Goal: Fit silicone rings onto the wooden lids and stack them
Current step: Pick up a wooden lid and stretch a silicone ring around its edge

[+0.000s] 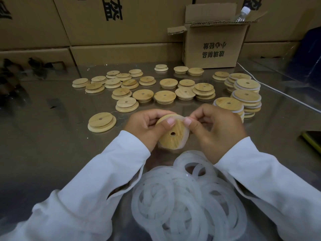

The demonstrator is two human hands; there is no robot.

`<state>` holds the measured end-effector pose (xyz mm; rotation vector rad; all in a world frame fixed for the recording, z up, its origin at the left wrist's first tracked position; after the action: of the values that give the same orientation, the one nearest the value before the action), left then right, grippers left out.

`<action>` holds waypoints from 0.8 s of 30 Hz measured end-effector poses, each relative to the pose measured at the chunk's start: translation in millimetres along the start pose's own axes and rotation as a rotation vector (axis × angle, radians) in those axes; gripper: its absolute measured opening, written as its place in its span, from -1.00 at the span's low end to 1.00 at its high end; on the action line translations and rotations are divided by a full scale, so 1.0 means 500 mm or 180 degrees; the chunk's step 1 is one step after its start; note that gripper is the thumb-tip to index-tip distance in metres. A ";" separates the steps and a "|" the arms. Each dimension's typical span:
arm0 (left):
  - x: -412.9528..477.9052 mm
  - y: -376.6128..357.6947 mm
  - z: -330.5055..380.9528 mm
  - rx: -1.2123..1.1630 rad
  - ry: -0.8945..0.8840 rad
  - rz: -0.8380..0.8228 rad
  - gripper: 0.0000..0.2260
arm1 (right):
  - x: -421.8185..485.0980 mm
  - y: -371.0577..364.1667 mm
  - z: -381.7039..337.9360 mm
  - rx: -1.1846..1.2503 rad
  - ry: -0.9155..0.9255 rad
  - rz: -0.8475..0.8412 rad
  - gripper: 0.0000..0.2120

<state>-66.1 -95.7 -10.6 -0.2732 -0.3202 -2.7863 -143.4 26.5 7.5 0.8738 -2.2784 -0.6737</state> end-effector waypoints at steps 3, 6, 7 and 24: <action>0.000 0.004 0.009 0.0100 -0.0109 -0.0032 -0.85 | 0.000 0.001 0.000 0.0261 -0.0035 -0.0070 -0.83; 0.000 0.006 0.017 0.0101 -0.0153 -0.0078 -0.85 | 0.001 0.004 -0.002 0.0363 -0.0018 -0.0099 -0.83; 0.000 0.007 0.018 0.0089 -0.0153 -0.0091 -0.85 | 0.001 0.004 -0.003 0.0357 -0.0001 -0.0099 -0.84; -0.002 0.010 -0.018 -0.0421 0.0120 0.0322 -0.89 | -0.015 0.000 -0.010 0.0011 -0.0055 0.0224 -0.93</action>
<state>-65.1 -102.1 -18.5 -0.2602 -0.1098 -2.7127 -135.7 30.8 8.4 0.7882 -2.3149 -0.6486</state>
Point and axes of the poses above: each hand's wrist, its own x-axis towards the middle knuckle, its own y-axis out of the back of the hand, z = x × y, the point moved 6 cm from there along x, towards the middle knuckle, and after that the axes turned 11 degrees about -z, right-handed, at the moved point
